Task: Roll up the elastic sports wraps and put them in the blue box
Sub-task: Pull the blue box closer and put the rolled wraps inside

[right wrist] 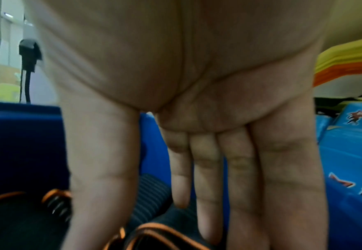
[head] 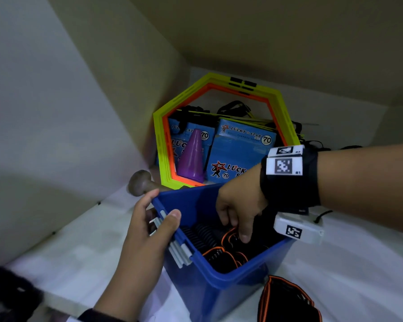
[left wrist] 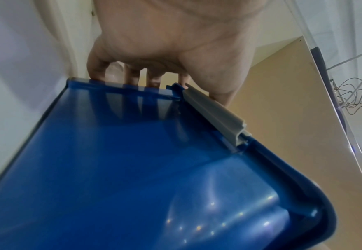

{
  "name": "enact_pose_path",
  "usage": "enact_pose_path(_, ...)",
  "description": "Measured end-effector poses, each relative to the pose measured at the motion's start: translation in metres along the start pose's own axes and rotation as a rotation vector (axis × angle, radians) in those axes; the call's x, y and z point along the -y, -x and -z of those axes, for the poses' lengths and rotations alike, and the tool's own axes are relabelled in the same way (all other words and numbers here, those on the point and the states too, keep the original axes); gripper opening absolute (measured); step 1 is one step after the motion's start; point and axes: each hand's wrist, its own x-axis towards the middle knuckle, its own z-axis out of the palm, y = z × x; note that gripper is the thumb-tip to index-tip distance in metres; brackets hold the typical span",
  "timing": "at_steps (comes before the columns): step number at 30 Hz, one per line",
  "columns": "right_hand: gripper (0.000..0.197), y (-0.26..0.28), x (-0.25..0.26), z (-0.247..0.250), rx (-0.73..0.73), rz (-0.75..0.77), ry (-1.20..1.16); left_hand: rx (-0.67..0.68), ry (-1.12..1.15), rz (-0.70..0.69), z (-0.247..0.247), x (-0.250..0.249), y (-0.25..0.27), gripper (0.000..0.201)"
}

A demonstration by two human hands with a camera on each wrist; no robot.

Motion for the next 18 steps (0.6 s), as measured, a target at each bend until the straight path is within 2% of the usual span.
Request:
enact_pose_path(7, 0.03, 0.08, -0.046, -0.003, -0.311, 0.035, -0.247, -0.041, 0.179, 0.052, -0.012, -0.005, 0.008, 0.038)
enact_pose_path(10, 0.022, 0.105, -0.07, -0.03, -0.302, 0.048, -0.385, -0.053, 0.222, 0.083, -0.014, -0.005, 0.009, 0.036)
enact_pose_path(13, 0.024, 0.119, -0.08, -0.072, -0.191, 0.04, -0.519, -0.058, 0.239, 0.089, -0.016, -0.006, 0.01, 0.035)
enact_pose_path(15, 0.033, 0.114, -0.077, -0.107, -0.128, 0.032, -0.523, -0.061, 0.219, 0.078, -0.017, -0.007, 0.01, 0.034)
enact_pose_path(18, 0.056, 0.099, -0.058, -0.152, -0.196, 0.062, -0.457, -0.071, 0.166, 0.062, -0.013, -0.007, 0.008, 0.035)
